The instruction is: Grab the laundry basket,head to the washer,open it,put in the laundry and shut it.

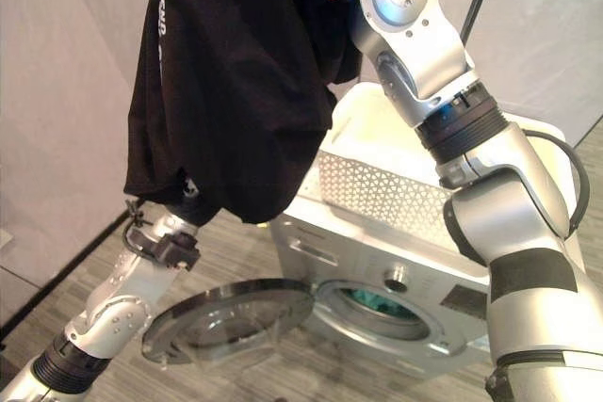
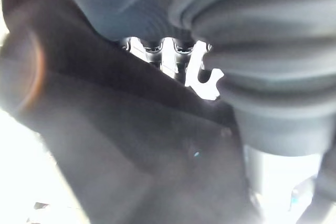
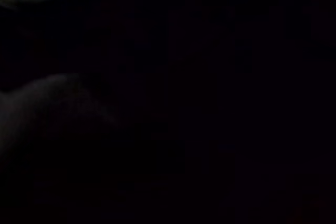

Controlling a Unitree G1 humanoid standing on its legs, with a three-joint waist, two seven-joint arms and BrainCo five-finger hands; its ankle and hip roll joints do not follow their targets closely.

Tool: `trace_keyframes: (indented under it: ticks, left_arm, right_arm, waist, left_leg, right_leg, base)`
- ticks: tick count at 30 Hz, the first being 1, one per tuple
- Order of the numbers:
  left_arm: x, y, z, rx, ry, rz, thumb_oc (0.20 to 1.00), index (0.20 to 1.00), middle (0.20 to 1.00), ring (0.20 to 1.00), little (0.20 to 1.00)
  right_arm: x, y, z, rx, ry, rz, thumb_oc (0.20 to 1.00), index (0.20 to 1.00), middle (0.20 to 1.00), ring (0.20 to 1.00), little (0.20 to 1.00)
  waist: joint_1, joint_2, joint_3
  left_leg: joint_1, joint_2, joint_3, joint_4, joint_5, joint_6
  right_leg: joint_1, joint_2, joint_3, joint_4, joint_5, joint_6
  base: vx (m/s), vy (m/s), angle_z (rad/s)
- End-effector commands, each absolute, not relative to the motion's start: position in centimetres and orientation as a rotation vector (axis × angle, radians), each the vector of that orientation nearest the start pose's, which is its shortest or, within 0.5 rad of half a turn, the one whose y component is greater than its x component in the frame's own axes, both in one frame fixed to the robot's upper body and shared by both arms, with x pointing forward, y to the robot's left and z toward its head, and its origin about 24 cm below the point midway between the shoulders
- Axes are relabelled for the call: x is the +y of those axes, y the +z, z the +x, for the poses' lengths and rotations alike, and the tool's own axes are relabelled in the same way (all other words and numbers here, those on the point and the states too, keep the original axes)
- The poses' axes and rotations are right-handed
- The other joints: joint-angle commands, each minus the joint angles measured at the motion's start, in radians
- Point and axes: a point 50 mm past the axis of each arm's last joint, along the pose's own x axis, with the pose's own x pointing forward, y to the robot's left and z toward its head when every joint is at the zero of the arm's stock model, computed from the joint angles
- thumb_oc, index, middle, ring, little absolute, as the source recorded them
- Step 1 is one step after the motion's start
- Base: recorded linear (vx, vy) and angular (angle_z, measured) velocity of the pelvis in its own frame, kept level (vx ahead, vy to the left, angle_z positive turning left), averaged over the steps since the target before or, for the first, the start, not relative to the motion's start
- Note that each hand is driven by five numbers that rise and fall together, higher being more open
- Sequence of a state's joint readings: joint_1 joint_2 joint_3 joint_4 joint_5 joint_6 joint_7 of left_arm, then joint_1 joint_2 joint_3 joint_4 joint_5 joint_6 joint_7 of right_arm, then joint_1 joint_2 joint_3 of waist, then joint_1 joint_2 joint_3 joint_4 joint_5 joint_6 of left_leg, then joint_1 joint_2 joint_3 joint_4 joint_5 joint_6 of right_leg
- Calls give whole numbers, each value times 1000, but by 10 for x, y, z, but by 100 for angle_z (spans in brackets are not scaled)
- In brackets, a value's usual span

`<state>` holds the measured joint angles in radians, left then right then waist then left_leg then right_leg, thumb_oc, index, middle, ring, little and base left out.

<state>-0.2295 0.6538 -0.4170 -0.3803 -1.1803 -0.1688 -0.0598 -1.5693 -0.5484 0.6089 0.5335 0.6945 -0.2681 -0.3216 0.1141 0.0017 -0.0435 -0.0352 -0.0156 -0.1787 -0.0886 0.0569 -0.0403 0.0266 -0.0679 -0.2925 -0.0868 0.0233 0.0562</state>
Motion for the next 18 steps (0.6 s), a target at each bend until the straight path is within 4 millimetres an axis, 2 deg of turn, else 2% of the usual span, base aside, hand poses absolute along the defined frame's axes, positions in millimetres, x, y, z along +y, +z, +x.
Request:
trace_keyframes:
  ticks: [1, 7, 10, 15, 18]
  left_arm:
    - [129, 162, 242, -267, -720, -589, 1000, 1000, 1000, 1000, 1000]
    - [129, 158, 240, -248, -721, -606, 1000, 1000, 1000, 1000, 1000]
    - [130, 158, 241, -248, -713, -597, 1000, 1000, 1000, 1000, 1000]
    - [128, 165, 249, -286, -693, -597, 1000, 1000, 1000, 1000, 1000]
    - [130, 171, 255, -324, -639, -597, 1000, 1000, 1000, 1000, 1000]
  right_arm:
    - [-69, 479, 297, -1232, 223, 7, 200, 200, 200, 200, 200]
    - [-73, 489, 293, -1273, 167, -30, 200, 200, 200, 200, 200]
    - [-70, 485, 292, -1277, 183, -16, 200, 200, 200, 200, 200]
    - [-48, 447, 301, -1171, 373, -4, 200, 200, 200, 200, 200]
    - [-33, 403, 295, -1117, 525, -31, 200, 200, 200, 200, 200]
  waist:
    - [8, -61, -98]
    - [10, -64, -100]
    - [12, -64, -96]
    - [4, -60, -88]
    - [-5, -50, -75]
  left_leg:
    - [-55, 48, -6, 1, 22, -36]
    - [-58, 44, -10, 1, 21, -34]
    - [-58, 44, -8, 1, 22, -33]
    - [-55, 46, -1, 1, 22, -31]
    - [-51, 50, 11, 1, 23, -31]
  right_leg:
    - [23, -105, 66, 0, 40, 83]
    - [23, -104, 63, 0, 39, 84]
    - [22, -104, 66, 0, 40, 84]
    - [22, -103, 72, 0, 44, 81]
    - [19, -102, 78, 0, 48, 78]
  base:
    - [0, 0, 0]
    - [0, 0, 0]
    - [0, 0, 0]
    - [0, 0, 0]
    - [-25, 3, -2]
